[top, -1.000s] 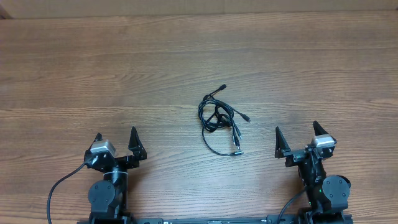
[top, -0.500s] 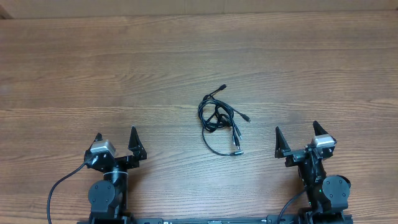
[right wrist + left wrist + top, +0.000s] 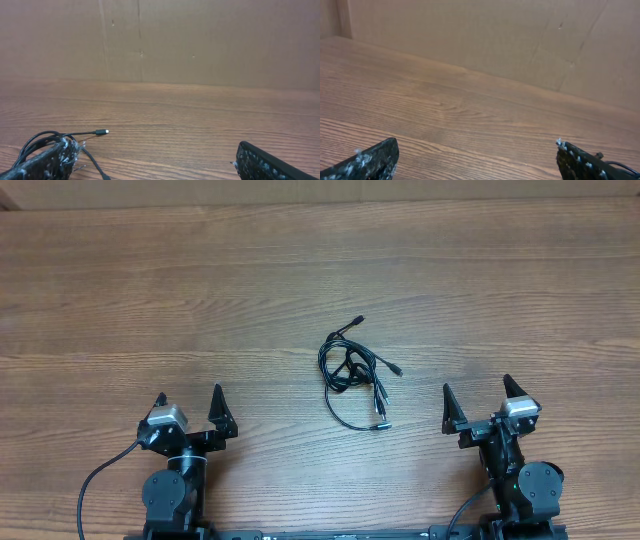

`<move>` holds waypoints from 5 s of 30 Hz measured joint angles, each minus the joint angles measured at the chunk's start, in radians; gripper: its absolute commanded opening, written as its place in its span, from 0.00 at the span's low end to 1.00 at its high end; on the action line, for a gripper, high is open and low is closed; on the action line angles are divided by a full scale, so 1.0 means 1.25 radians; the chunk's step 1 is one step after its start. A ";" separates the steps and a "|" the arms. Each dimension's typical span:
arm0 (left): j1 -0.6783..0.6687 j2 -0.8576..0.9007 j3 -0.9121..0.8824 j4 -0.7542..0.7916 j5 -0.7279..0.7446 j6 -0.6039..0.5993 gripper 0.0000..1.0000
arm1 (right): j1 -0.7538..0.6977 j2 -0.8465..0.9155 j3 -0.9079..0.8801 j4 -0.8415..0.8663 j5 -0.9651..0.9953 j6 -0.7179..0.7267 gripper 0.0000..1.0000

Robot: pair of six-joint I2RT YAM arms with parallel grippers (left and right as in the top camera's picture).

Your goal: Untangle cables

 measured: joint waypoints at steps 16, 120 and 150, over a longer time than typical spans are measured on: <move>0.000 0.000 0.058 -0.119 0.024 0.064 1.00 | 0.000 0.000 0.000 0.000 0.000 0.000 1.00; -0.363 1.545 0.947 -0.298 0.186 0.203 0.04 | 0.000 0.000 0.000 0.000 0.001 0.000 1.00; -0.479 1.055 0.988 -0.503 -0.103 0.248 0.04 | 0.000 0.000 0.000 0.010 -0.122 0.273 1.00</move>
